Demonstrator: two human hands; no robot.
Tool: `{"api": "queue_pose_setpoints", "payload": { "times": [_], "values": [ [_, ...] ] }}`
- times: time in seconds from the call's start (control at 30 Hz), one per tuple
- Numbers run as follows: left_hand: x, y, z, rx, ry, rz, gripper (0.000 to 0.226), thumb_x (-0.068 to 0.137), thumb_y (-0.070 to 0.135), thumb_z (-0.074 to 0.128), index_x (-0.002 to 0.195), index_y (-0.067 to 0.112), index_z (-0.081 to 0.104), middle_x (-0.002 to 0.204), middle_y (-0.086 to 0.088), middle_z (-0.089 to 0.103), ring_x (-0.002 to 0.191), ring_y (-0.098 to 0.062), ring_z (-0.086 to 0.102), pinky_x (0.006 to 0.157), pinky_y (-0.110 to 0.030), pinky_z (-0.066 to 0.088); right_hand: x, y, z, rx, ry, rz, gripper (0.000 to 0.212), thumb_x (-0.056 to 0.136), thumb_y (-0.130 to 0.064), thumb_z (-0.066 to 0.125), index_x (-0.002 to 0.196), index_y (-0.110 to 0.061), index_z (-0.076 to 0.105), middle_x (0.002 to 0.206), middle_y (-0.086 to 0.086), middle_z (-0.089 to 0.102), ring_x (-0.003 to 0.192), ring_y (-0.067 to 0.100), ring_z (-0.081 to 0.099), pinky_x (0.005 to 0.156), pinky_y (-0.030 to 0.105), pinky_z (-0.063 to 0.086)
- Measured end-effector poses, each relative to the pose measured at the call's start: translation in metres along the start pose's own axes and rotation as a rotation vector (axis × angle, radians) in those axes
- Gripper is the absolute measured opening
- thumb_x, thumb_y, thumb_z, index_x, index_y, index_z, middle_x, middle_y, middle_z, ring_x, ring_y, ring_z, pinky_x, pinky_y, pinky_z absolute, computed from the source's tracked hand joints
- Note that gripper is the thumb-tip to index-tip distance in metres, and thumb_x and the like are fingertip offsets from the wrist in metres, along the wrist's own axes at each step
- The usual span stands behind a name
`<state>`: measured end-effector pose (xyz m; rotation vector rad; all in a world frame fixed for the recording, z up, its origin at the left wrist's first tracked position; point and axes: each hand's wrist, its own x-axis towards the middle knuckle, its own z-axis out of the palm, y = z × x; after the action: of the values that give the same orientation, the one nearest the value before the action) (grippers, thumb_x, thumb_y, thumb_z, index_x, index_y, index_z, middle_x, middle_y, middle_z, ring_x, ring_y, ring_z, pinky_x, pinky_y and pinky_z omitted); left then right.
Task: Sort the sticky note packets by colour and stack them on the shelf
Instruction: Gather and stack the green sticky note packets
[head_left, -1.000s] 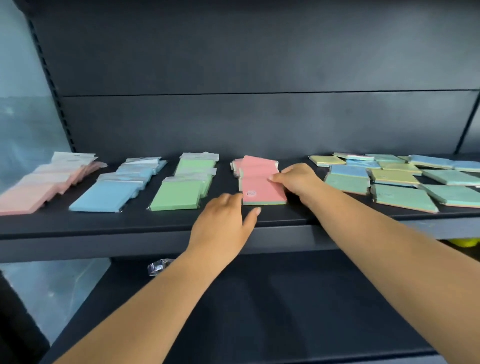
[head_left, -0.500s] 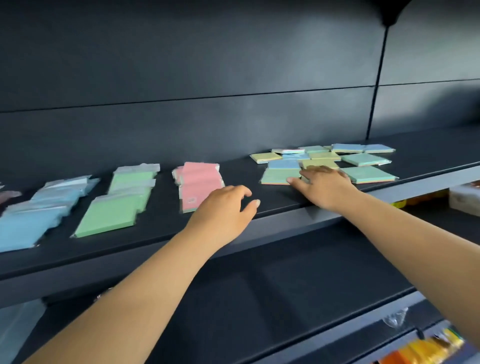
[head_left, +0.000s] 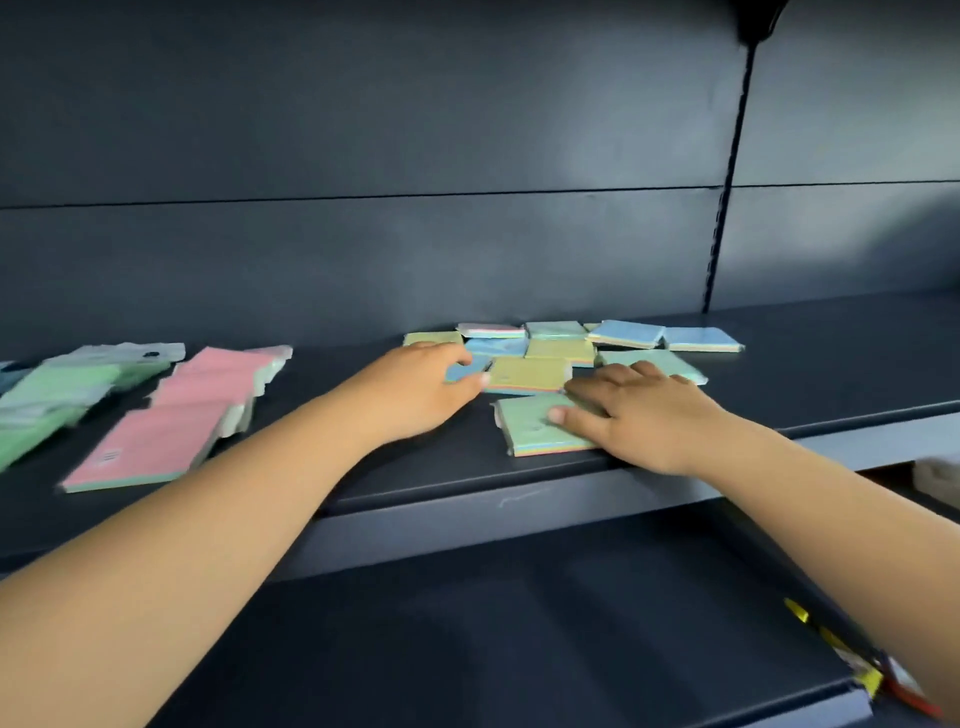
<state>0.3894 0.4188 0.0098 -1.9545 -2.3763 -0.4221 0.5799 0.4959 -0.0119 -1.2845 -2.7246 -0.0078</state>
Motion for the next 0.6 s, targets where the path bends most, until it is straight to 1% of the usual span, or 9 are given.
{"api": "queue_pose_setpoints", "payload": {
  "times": [0.1,0.17,0.23,0.3,0.33,0.4,0.47,0.53,0.6],
  "values": [
    [0.027,0.010,0.007,-0.066,-0.105,-0.146,0.051,0.093,0.056,0.032,0.138,0.032,0.038,0.146,0.003,0.038,0.129,-0.021,0.041,0.098,-0.027,0.032,0.013,0.038,-0.008,0.263,-0.021,-0.050,0.063,0.089,-0.063,0.020,0.144,-0.034,0.027,0.154,-0.009,0.020,0.143,0.016,0.013,0.115,0.036,0.013],
    [0.035,0.014,0.015,-0.128,-0.205,-0.191,0.058,0.089,0.063,0.029,0.140,0.035,0.034,0.150,0.006,0.032,0.134,-0.018,0.034,0.107,-0.028,0.029,0.023,0.064,-0.014,0.270,-0.049,-0.021,0.063,0.089,-0.062,0.016,0.145,-0.033,0.025,0.156,-0.008,0.017,0.145,0.014,0.011,0.118,0.038,0.010],
    [0.035,0.020,0.023,-0.040,-0.302,-0.188,0.070,0.083,0.070,0.024,0.145,0.037,0.022,0.156,0.006,0.016,0.143,-0.018,0.017,0.116,-0.034,0.016,0.026,0.088,-0.019,0.266,-0.157,0.026,0.060,0.093,-0.057,0.015,0.144,-0.030,0.030,0.155,-0.006,0.022,0.144,0.016,0.017,0.116,0.036,0.014],
    [0.034,0.025,0.030,0.074,-0.338,-0.202,0.084,0.073,0.080,0.018,0.146,0.039,0.012,0.157,0.007,0.005,0.145,-0.018,0.005,0.118,-0.041,0.010,0.025,0.106,-0.023,0.237,-0.204,0.047,0.061,0.093,-0.058,0.015,0.141,-0.028,0.038,0.151,-0.003,0.032,0.140,0.019,0.027,0.111,0.035,0.021],
    [0.035,0.027,0.031,0.098,-0.339,-0.220,0.088,0.070,0.082,0.016,0.146,0.039,0.011,0.157,0.007,0.004,0.145,-0.018,0.004,0.117,-0.043,0.011,0.025,0.113,-0.024,0.213,-0.197,0.069,0.065,0.091,-0.060,0.014,0.137,-0.024,0.044,0.147,0.000,0.039,0.136,0.022,0.034,0.108,0.034,0.026],
    [0.039,0.032,0.032,0.097,-0.329,-0.252,0.084,0.074,0.080,0.018,0.146,0.038,0.012,0.156,0.006,0.007,0.145,-0.019,0.005,0.116,-0.044,0.013,0.034,0.123,-0.030,0.231,-0.120,0.116,0.074,0.089,-0.063,0.015,0.123,-0.013,0.058,0.134,0.008,0.054,0.120,0.026,0.049,0.098,0.033,0.034],
    [0.044,0.037,0.032,0.091,-0.325,-0.277,0.079,0.078,0.076,0.021,0.145,0.035,0.015,0.154,0.004,0.013,0.144,-0.020,0.009,0.116,-0.042,0.015,0.052,0.132,-0.033,0.334,-0.005,0.118,0.066,0.092,-0.059,0.025,0.108,-0.010,0.066,0.121,0.009,0.061,0.106,0.025,0.054,0.089,0.032,0.036],
    [0.048,0.041,0.032,0.112,-0.335,-0.288,0.078,0.078,0.076,0.022,0.144,0.035,0.017,0.151,0.001,0.018,0.143,-0.022,0.012,0.114,-0.040,0.017,0.078,0.142,-0.033,0.387,0.068,0.099,0.053,0.091,-0.055,0.038,0.110,-0.013,0.065,0.122,0.005,0.060,0.112,0.023,0.051,0.089,0.030,0.034],
    [0.052,0.044,0.030,0.165,-0.347,-0.302,0.078,0.077,0.077,0.021,0.144,0.037,0.018,0.150,0.000,0.019,0.142,-0.023,0.014,0.113,-0.040,0.019,0.106,0.151,-0.031,0.397,0.025,0.083,0.052,0.088,-0.054,0.049,0.124,-0.018,0.055,0.135,0.001,0.051,0.125,0.020,0.043,0.096,0.029,0.032]
  ]
}}
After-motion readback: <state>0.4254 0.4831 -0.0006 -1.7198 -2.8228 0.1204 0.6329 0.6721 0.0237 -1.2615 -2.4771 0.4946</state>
